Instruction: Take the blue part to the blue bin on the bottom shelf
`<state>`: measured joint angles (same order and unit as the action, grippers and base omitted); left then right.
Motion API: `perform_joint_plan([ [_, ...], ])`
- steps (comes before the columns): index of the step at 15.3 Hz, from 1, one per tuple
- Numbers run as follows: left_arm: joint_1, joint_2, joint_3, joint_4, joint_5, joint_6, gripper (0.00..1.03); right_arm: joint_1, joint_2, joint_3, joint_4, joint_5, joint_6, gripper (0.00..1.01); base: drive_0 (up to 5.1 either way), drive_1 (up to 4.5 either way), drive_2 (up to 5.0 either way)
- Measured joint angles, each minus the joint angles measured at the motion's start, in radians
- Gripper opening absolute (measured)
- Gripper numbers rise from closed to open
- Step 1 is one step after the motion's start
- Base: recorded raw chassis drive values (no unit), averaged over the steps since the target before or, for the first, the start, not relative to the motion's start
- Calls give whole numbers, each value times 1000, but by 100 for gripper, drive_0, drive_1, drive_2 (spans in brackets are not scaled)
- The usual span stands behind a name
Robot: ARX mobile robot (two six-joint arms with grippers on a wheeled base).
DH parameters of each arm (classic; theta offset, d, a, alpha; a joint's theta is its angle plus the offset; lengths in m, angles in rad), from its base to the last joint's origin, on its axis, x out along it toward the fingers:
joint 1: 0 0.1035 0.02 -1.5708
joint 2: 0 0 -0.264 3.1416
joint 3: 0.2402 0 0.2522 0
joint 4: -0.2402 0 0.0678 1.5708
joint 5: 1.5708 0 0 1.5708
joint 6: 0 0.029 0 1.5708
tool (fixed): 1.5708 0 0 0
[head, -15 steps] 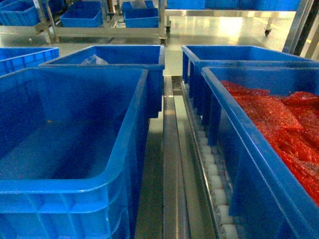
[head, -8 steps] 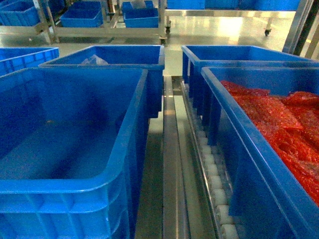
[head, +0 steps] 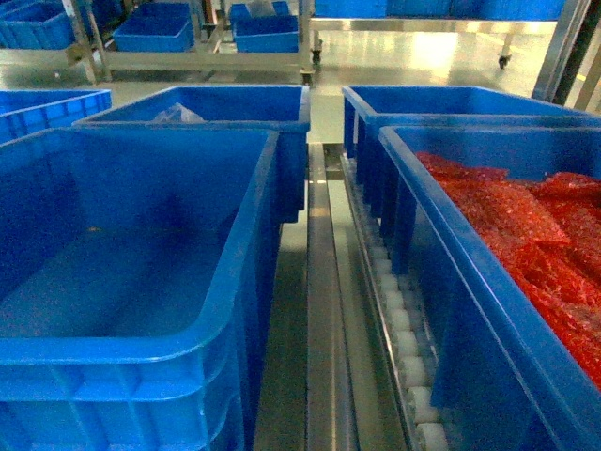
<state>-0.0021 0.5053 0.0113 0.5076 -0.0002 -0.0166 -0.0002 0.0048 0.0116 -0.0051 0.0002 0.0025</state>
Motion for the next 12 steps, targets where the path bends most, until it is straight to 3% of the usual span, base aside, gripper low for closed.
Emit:
perform_joint_plan([
  [6, 0, -201, 0, -205, 0, 0, 2, 0, 0, 0, 0, 0, 0, 98, 0, 0, 0],
  [12, 0, -322, 0, -326, 0, 0, 2, 0, 0, 0, 0, 0, 0, 98, 0, 0, 0],
])
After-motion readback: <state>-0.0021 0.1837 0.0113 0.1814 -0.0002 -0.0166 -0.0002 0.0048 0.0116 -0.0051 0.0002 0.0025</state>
